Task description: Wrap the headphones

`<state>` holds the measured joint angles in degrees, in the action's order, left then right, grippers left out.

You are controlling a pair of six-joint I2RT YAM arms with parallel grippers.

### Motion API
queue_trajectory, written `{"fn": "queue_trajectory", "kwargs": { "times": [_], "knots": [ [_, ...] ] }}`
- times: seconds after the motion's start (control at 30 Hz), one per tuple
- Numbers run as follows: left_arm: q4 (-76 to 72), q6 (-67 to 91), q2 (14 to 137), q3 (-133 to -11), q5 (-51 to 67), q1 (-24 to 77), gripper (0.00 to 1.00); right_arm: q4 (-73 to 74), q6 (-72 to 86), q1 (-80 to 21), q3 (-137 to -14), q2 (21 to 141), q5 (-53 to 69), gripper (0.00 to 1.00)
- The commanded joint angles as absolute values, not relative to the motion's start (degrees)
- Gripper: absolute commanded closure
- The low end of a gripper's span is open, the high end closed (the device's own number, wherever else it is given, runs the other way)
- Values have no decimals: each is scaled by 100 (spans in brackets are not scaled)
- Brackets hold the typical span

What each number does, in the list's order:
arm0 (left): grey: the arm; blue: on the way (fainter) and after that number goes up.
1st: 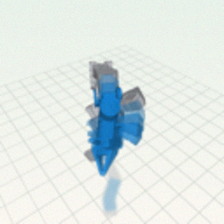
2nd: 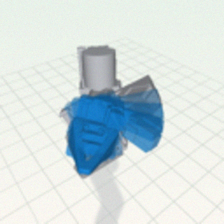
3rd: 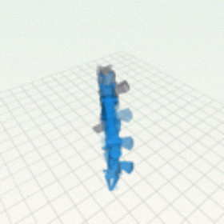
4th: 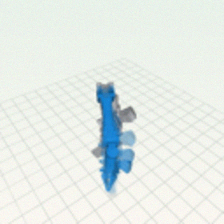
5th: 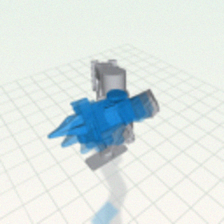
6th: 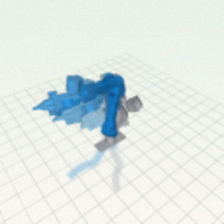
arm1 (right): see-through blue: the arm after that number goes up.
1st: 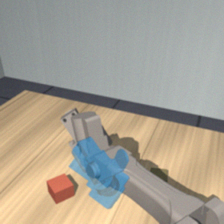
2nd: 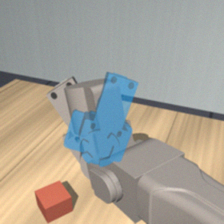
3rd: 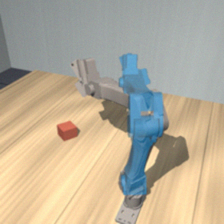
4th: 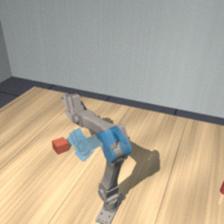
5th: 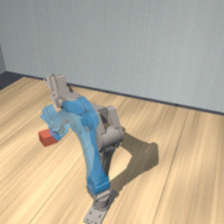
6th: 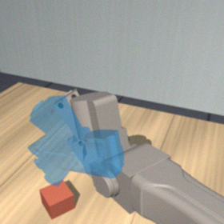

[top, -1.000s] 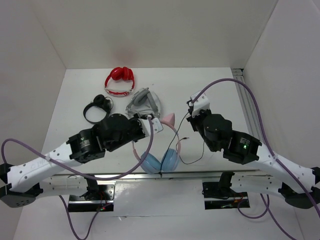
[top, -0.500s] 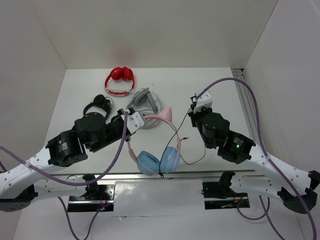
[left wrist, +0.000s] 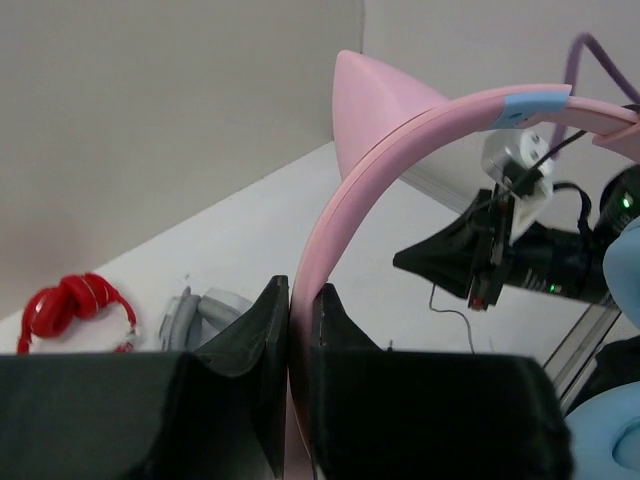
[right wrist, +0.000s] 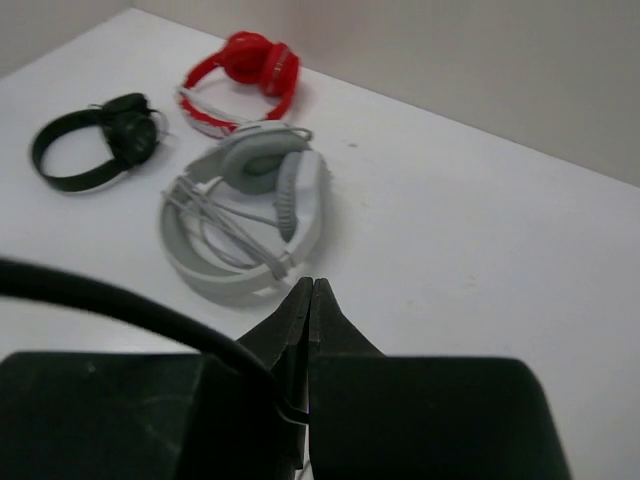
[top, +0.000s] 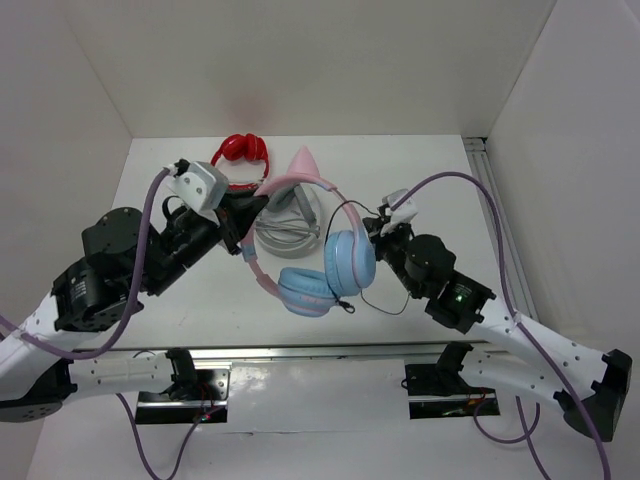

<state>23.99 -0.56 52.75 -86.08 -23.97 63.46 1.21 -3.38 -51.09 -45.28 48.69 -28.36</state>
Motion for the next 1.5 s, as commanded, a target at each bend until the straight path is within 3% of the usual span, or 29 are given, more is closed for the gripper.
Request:
{"fn": "queue_trajectory", "kwargs": {
  "times": [0.0,0.13,0.4,0.53,0.7,0.93,1.2,1.4,1.47],
  "knots": [
    [1635,1044,5317,-8824,-2987,6372,100,-1428,-343,-5010,-3904,4589,-1602,100],
    [1433,1590,5440,-8876,-3164,6372,100,-2326,-396,-4800,-3262,4518,-582,100],
    [1099,2732,5616,-8930,-4655,6372,100,-3207,-44,-4746,-2629,4904,578,100],
    [1020,2900,5835,-9052,-5132,6372,100,-3918,149,-4746,-2277,4957,1124,85],
    [1037,3225,5994,-9123,-5387,6372,100,-4771,667,-4746,-2040,5141,1880,85],
    [976,3042,6249,-9245,-5826,6372,100,-5238,826,-4746,-1916,5422,2126,85],
    [458,2225,6600,-9457,-6600,6372,100,-5851,1160,-4799,-1503,5537,2479,75],
    [64,1821,6653,-9370,-6942,6372,100,-6415,1511,-4913,-1380,5835,2671,77],
    [-227,1478,6715,-9282,-7153,6372,100,-6486,1564,-5140,-1380,5836,2672,83]
  ]
}}
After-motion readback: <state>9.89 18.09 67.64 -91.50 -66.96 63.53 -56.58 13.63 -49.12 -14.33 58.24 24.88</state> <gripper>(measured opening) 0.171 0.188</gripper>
